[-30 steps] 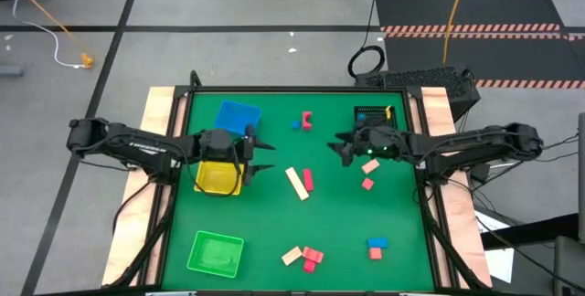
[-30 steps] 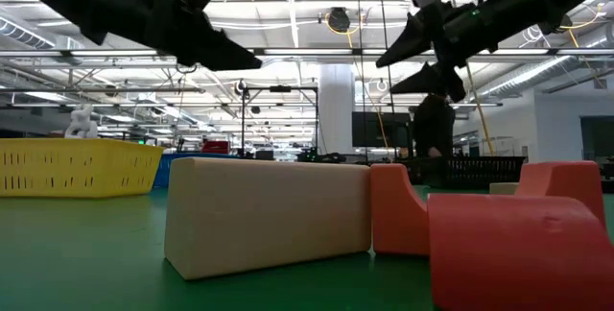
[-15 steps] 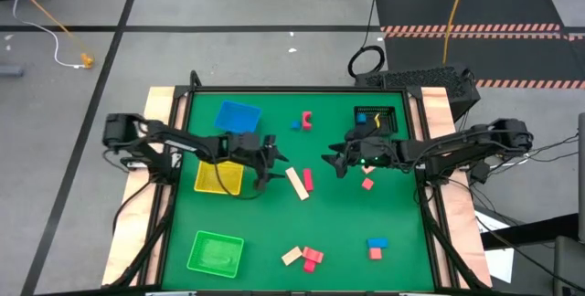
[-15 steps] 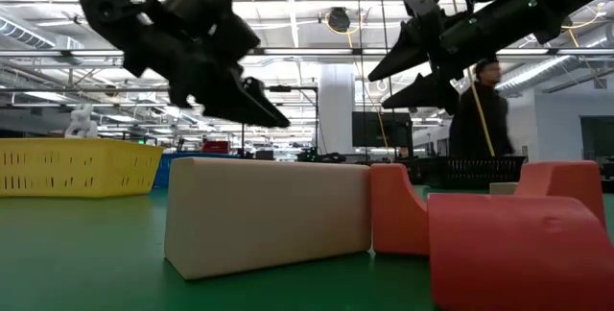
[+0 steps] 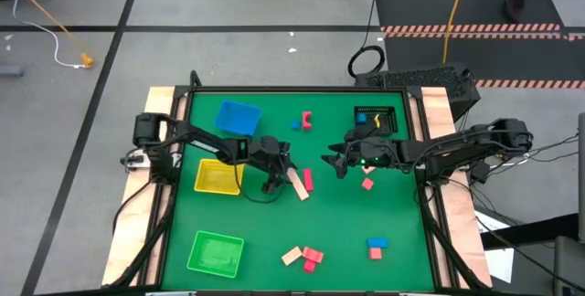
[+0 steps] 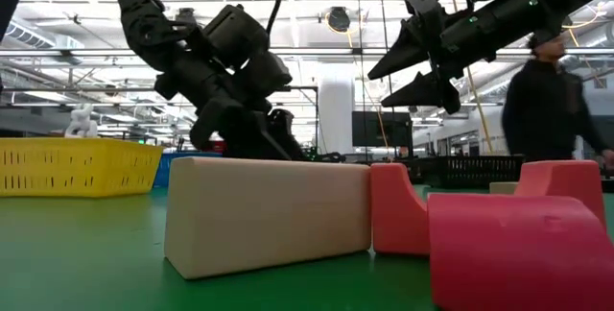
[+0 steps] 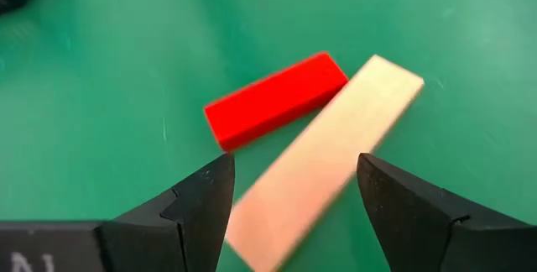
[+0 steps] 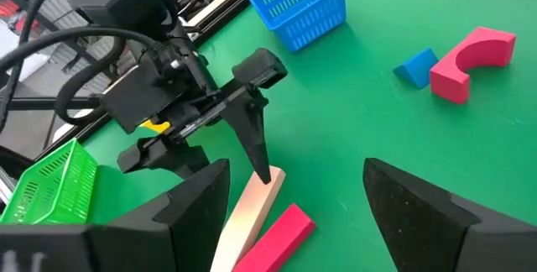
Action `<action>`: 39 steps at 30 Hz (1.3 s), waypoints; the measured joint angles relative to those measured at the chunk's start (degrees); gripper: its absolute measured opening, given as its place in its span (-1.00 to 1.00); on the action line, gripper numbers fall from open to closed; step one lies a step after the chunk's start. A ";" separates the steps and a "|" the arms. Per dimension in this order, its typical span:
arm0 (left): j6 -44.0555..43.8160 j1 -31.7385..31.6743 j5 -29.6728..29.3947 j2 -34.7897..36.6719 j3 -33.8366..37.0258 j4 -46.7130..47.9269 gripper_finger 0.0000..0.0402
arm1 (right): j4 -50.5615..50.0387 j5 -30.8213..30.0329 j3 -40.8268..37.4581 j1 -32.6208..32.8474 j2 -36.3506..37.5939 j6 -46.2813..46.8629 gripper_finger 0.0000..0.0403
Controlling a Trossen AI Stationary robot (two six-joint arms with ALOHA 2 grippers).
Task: Sort & place blocks by color
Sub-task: Put the middle brown block into the blue bin
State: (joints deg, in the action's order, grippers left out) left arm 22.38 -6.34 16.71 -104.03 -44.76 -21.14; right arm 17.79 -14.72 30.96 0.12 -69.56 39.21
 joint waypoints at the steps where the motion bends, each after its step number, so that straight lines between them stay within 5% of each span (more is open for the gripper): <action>1: 0.20 -0.02 0.00 0.03 -0.01 -0.02 0.26 | -0.03 0.01 -0.02 0.00 0.00 0.02 0.32; 28: 1.96 -1.40 2.81 -2.04 -0.16 1.39 0.26 | 0.85 -0.05 -0.04 0.00 0.00 0.22 0.32; 39: 1.08 -1.40 4.00 -9.38 -9.69 8.69 0.26 | 0.59 -0.01 -0.04 0.00 0.02 0.24 0.32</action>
State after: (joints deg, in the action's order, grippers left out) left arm 23.46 -7.75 20.71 -113.40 -54.46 -12.45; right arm 18.37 -14.73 30.92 0.12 -69.54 39.45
